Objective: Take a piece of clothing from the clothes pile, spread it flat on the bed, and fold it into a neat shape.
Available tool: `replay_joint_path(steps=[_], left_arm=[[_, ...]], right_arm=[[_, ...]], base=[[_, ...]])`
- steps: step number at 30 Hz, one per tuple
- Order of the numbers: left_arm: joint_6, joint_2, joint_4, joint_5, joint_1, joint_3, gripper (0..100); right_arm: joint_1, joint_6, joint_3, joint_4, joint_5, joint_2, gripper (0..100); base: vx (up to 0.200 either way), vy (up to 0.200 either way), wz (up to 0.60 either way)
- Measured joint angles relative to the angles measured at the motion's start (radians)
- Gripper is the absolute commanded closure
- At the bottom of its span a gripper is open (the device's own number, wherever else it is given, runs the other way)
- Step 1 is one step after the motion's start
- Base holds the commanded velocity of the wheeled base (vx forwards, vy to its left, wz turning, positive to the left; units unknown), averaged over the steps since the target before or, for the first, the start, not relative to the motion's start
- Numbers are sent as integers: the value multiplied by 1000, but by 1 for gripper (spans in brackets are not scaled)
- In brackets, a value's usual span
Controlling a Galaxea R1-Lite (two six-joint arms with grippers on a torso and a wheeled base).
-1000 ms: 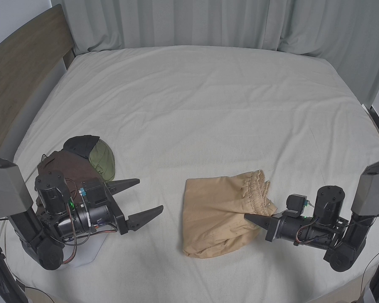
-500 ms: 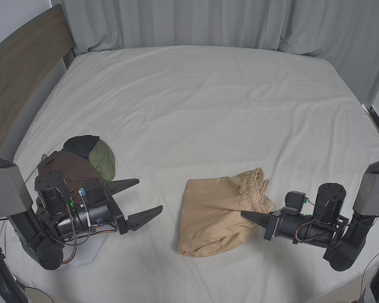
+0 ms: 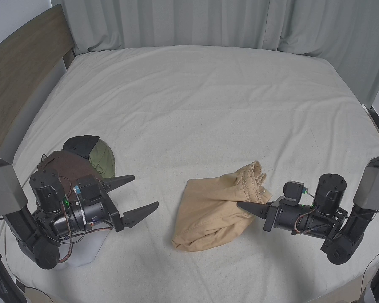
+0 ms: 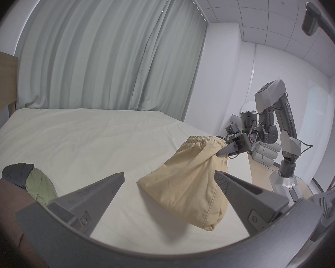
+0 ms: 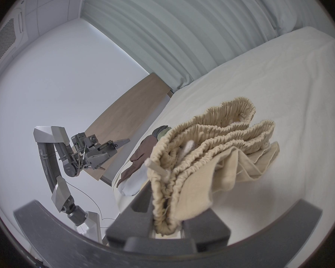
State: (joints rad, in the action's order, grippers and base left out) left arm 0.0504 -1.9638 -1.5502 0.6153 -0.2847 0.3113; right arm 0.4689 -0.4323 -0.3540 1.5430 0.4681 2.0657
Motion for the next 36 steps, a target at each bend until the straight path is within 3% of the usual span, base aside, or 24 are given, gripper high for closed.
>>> replay_joint_path(steps=[30, 36], left_arm=[[-8, 29, 0, 1, 9, -6, 0], [-9, 30, 0, 2, 9, -6, 0]], right_arm=[[-31, -39, -202, -13, 71, 5, 100], [-47, -66, -297, -76, 74, 15, 100]], base=[[0, 0, 0], [0, 0, 0]])
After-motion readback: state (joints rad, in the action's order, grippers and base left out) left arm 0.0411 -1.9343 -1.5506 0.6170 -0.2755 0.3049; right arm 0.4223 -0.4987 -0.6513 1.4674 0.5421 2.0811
